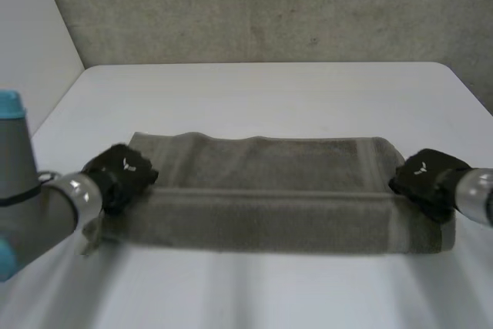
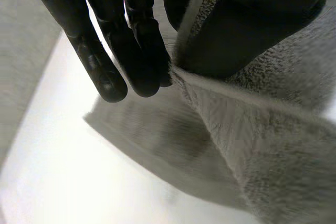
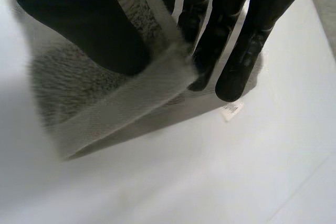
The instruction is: Fold the laundry
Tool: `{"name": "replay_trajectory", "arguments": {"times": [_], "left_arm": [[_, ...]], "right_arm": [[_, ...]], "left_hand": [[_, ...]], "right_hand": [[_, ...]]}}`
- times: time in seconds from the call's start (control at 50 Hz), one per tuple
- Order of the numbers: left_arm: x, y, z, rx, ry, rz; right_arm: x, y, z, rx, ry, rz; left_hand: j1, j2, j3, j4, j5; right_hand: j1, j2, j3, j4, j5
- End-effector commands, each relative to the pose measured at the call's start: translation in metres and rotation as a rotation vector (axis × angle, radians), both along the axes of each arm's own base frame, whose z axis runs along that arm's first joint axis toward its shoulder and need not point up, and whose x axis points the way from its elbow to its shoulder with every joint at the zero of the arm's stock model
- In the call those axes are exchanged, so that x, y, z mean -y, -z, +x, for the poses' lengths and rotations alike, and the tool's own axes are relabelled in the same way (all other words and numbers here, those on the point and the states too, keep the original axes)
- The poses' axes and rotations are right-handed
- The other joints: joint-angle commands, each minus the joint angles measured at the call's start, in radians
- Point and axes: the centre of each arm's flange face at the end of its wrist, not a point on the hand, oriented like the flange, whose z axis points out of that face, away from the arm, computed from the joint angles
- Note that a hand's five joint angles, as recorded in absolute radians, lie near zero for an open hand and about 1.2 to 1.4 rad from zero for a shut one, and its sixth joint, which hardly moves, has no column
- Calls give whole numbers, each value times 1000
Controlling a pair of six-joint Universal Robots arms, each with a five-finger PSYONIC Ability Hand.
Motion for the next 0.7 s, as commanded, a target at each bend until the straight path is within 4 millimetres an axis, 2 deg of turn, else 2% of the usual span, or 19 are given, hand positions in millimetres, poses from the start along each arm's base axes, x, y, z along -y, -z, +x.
{"name": "replay_trajectory", "arguments": {"times": [0.02,0.04,0.06,0.08,0.1,0.12,0.14,0.18,0.26,0.34,0.48,0.68,0.7], "left_arm": [[67,17,-22,-41,9,-170],[81,21,-25,-47,7,-204],[81,21,-25,-47,7,-204],[94,24,-29,-48,10,-231],[104,28,-32,-42,12,-246],[104,28,-32,-42,12,-246],[112,31,-34,-36,18,-262],[120,33,-36,-34,21,-279],[135,42,-41,-34,28,-303],[141,49,-44,-36,33,-305],[154,65,-50,-40,35,-319],[160,60,-59,-76,45,-414],[160,60,-59,-76,45,-414]], "right_arm": [[48,33,24,-12,72,-167],[49,33,24,-12,72,-167],[59,37,27,-9,81,-220],[59,37,27,-9,81,-220],[69,39,28,-3,86,-267],[77,43,30,3,89,-304],[77,43,30,3,89,-304],[91,45,33,23,90,-371],[101,45,40,47,83,-427],[116,46,46,62,73,-503],[124,56,50,69,56,-520],[139,64,56,98,36,-608],[141,63,56,103,40,-624]], "left_hand": [[189,179,180,179,181],[189,179,180,179,181],[189,179,180,179,181],[189,179,180,179,181],[189,179,180,179,181],[189,179,180,179,181],[189,179,180,179,181],[189,179,180,179,181],[189,179,180,179,181],[189,179,180,179,181],[189,179,180,179,181],[189,179,180,179,181],[189,179,180,179,181]], "right_hand": [[424,218,209,204,215],[424,218,209,204,215],[424,218,209,204,215],[424,218,209,204,215],[424,218,209,204,215],[424,218,209,204,215],[424,218,209,204,215],[424,218,209,204,215],[424,218,209,204,215],[424,218,209,204,215],[424,218,209,204,215],[424,218,209,204,215],[146,-60,-69,-74,-63]]}}
